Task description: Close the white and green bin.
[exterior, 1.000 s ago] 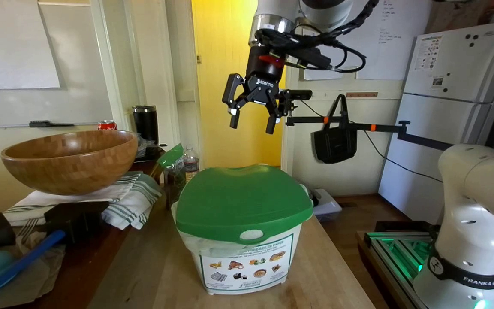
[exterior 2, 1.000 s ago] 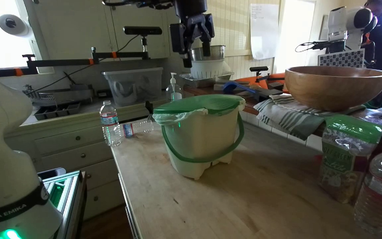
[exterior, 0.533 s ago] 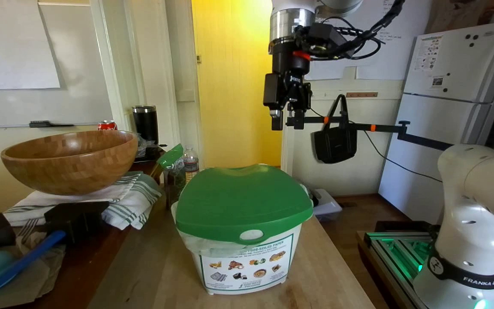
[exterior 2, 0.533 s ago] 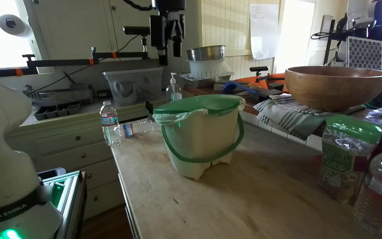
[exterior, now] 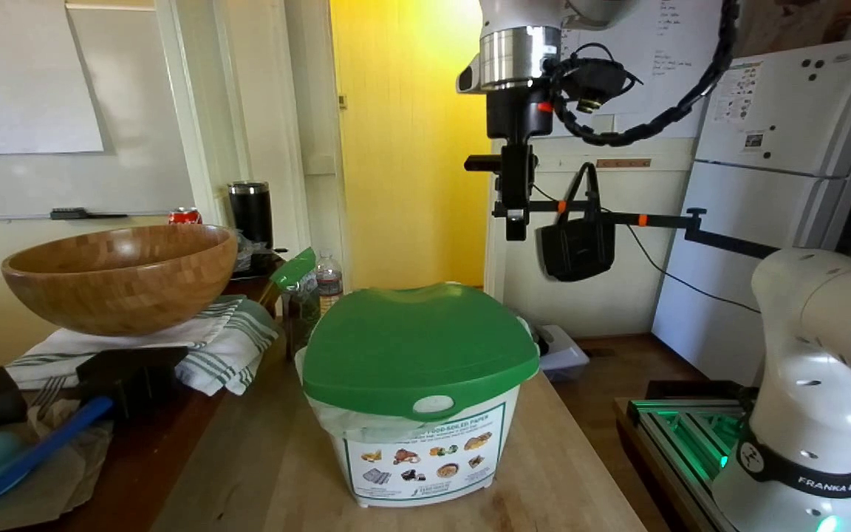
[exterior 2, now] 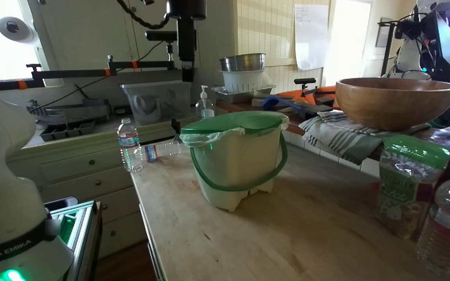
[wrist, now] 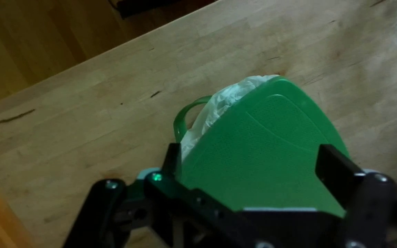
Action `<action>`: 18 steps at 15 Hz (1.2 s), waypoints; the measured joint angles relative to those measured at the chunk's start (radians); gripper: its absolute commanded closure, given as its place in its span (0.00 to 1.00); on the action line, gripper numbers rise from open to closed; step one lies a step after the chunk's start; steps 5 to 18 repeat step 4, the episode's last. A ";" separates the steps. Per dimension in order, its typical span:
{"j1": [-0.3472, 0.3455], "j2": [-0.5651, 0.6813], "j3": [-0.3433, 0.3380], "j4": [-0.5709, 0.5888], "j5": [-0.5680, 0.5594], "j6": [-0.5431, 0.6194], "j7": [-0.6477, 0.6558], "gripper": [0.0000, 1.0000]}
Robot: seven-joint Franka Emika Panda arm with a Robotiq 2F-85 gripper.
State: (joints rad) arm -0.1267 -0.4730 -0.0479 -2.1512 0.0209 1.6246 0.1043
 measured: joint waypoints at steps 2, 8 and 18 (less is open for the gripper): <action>0.016 -0.026 0.001 -0.031 -0.007 0.038 -0.049 0.00; 0.021 -0.046 0.002 -0.047 -0.008 0.044 -0.063 0.00; 0.021 -0.046 0.002 -0.047 -0.008 0.044 -0.063 0.00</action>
